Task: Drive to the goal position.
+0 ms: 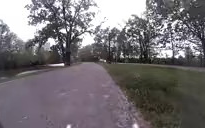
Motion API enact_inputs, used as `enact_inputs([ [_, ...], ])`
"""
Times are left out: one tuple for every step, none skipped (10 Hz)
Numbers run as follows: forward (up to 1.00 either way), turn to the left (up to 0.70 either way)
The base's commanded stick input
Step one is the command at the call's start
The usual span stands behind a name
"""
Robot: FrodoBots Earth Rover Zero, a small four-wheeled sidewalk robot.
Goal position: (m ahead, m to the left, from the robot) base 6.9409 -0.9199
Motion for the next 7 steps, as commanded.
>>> enact_inputs([
  [1.00,0.11],
  [1.00,0.40],
  [1.00,0.39],
  [1.00,0.24],
  [1.00,0.08],
  [1.00,0.00],
  [1.00,0.00],
])
